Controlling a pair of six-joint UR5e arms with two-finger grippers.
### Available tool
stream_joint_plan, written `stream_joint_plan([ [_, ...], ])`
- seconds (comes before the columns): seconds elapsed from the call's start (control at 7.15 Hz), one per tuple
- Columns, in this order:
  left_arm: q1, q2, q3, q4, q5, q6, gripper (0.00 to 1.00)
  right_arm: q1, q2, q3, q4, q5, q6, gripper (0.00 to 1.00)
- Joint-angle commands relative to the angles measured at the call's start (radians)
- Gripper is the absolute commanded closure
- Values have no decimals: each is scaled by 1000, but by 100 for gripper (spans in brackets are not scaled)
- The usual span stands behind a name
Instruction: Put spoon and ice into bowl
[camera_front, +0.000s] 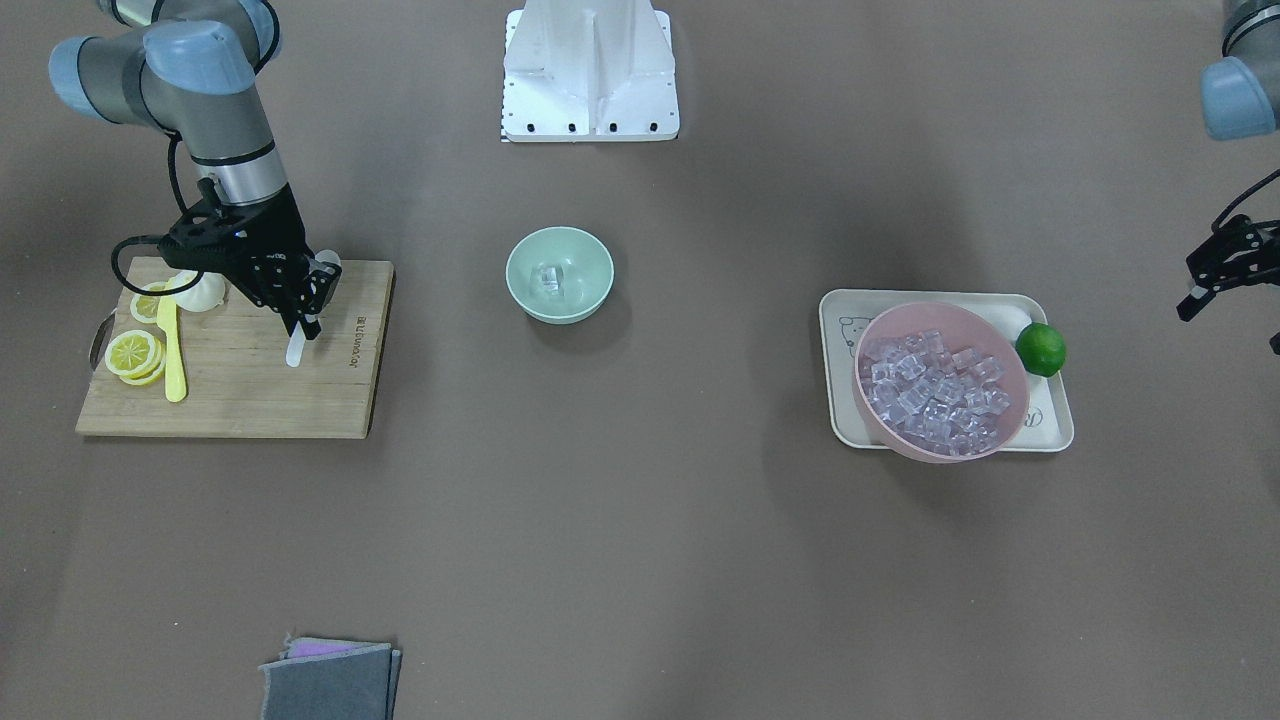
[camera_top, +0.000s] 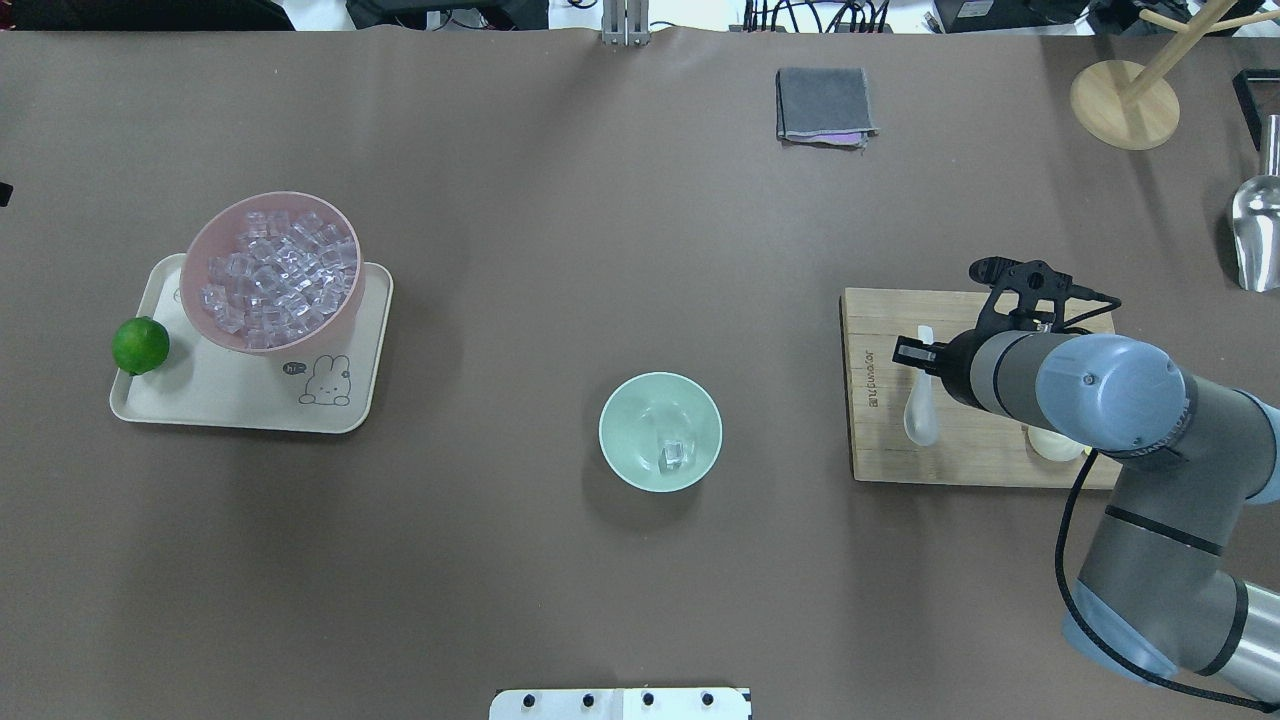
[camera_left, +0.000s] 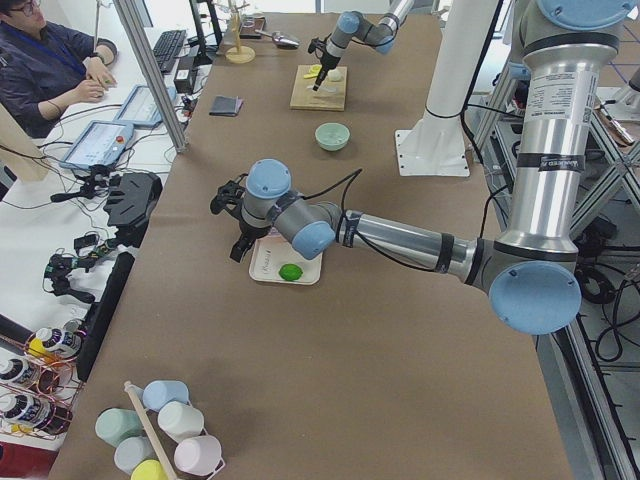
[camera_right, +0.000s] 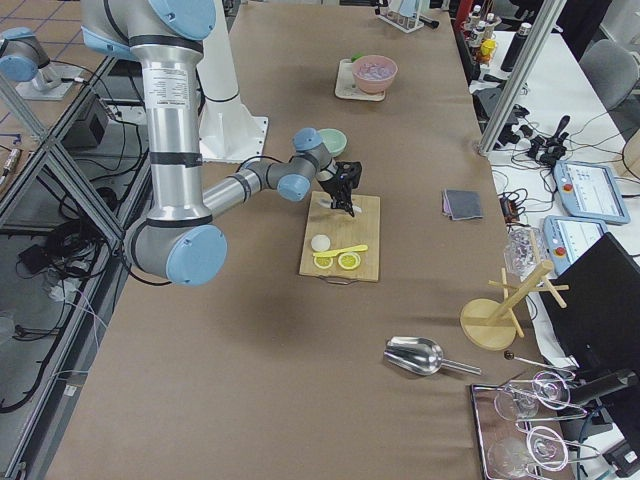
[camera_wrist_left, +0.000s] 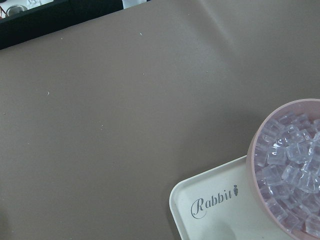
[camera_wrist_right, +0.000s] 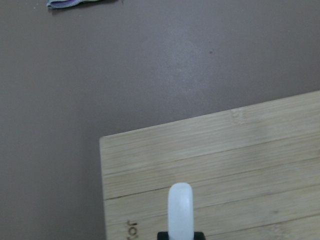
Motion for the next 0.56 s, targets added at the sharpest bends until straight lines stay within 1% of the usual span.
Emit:
stream_joint_plan([
  [0.0,1,0,8,1,1,0,3,-33,212,60,-351,3,231,100],
  [0.14,1,0,15,-1,0,0,3,-70,283,54,-425,-5,319,100],
  [0.28,1,0,15,-2,0,0,3,-108,322,53,-463,-41,391,100],
  [0.42,1,0,15,-1,0,0,3,-137,371,33,-492,-99,480,100],
])
